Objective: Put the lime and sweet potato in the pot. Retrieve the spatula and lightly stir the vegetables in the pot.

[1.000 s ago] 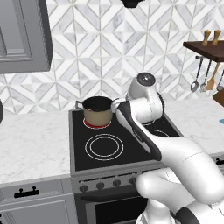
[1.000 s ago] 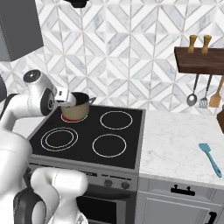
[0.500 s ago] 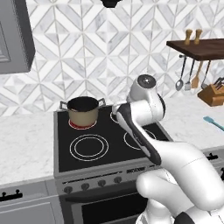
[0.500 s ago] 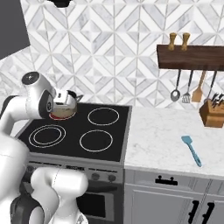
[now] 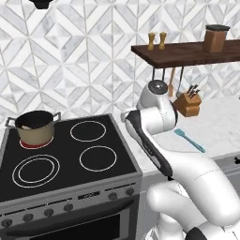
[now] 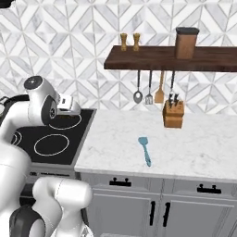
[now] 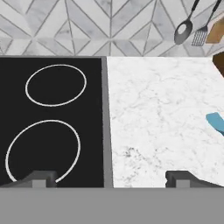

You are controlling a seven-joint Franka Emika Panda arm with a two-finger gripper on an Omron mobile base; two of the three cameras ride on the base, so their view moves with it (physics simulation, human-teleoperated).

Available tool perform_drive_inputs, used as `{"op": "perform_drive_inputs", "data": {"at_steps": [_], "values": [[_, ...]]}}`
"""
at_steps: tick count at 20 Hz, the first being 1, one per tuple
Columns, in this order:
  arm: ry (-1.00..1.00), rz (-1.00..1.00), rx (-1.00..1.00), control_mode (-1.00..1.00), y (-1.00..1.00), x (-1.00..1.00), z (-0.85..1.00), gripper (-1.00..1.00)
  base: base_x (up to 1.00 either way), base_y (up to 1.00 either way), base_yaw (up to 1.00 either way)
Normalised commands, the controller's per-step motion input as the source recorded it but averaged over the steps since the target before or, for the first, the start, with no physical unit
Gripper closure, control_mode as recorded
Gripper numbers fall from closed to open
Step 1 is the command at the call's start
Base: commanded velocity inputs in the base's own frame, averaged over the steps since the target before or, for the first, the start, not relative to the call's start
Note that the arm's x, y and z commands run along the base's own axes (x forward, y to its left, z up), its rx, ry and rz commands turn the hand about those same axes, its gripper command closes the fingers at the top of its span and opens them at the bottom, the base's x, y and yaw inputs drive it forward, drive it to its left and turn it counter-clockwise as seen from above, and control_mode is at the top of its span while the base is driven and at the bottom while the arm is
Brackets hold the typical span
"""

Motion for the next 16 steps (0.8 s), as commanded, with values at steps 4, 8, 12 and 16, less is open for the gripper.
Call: {"op": "perform_drive_inputs", "data": {"at_steps": [4,8,12,16], "values": [[0.0,0.0,0.0,1.0,0.0,0.0,0.0,-1.0,0.0,-0.76,0.0],[0.05,0.0,0.0,-1.0,-0.15,0.06,-0.07,-1.0,0.03,-0.51,0.0],[0.25,-0.11,0.01,-1.0,-0.99,0.06,-0.42,-1.0,0.0,0.0,0.0],[0.33,-0.18,0.0,-1.0,-1.0,0.01,-0.71,-1.0,0.0,0.0,0.0]]}}
